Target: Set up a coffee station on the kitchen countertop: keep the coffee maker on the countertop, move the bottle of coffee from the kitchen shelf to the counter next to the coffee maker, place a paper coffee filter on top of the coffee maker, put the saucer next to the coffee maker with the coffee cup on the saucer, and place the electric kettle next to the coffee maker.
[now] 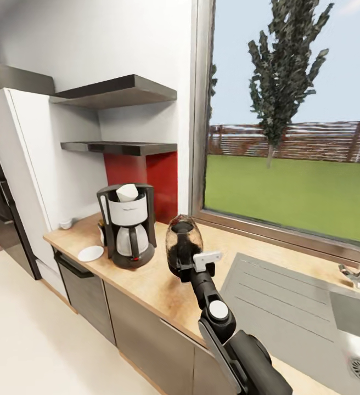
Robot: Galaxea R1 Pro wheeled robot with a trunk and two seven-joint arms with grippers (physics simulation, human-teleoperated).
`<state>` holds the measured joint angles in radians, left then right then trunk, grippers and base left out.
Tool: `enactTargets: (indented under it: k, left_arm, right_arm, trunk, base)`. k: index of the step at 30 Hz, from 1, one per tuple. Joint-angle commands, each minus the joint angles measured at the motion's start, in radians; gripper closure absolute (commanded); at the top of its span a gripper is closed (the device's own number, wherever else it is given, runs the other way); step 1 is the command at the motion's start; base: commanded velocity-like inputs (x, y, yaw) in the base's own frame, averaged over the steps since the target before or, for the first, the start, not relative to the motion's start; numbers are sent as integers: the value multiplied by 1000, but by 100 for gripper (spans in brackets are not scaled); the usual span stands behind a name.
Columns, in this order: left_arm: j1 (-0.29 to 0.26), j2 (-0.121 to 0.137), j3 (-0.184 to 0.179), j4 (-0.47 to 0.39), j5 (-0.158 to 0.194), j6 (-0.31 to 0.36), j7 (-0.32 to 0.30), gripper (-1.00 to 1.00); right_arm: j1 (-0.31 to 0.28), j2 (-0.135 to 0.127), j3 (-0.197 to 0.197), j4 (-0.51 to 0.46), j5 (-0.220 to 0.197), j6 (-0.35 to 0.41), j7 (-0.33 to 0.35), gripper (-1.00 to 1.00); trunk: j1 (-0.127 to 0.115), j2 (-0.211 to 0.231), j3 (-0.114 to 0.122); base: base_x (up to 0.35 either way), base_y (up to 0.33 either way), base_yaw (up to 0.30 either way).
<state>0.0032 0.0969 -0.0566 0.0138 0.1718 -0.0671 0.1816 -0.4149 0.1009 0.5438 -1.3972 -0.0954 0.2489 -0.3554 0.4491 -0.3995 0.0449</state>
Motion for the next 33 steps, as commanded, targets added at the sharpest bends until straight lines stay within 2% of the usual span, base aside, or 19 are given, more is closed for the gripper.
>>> enactTargets:
  k: [1,5,8,25,33]
  left_arm:
    - [0,0,-6,2,9,-5,1,-100]
    - [0,0,-7,2,9,-5,1,-100]
    - [0,0,-7,2,9,-5,0,-100]
    - [0,0,-7,1,8,-5,-2,-100]
    - [0,0,-6,1,8,-5,-1,-100]
  right_arm:
    - [-1,-1,2,0,-6,-2,-8,100]
    - [-1,-3,2,16,-5,-57,-8,100]
    - [-1,-4,2,25,-5,-70,-7,100]
    - [-1,-4,2,44,-6,-76,-8,100]
    - [-1,-4,2,43,-6,-76,-8,100]
  trunk:
    - [1,-1,0]
    - [1,-1,0]
    - [1,-1,0]
    - [1,-1,0]
    - [1,-1,0]
  base:
    - [324,32,0]
    - [185,10,0]
    - [44,2,0]
    - [56,53,0]
    - [141,97,0]
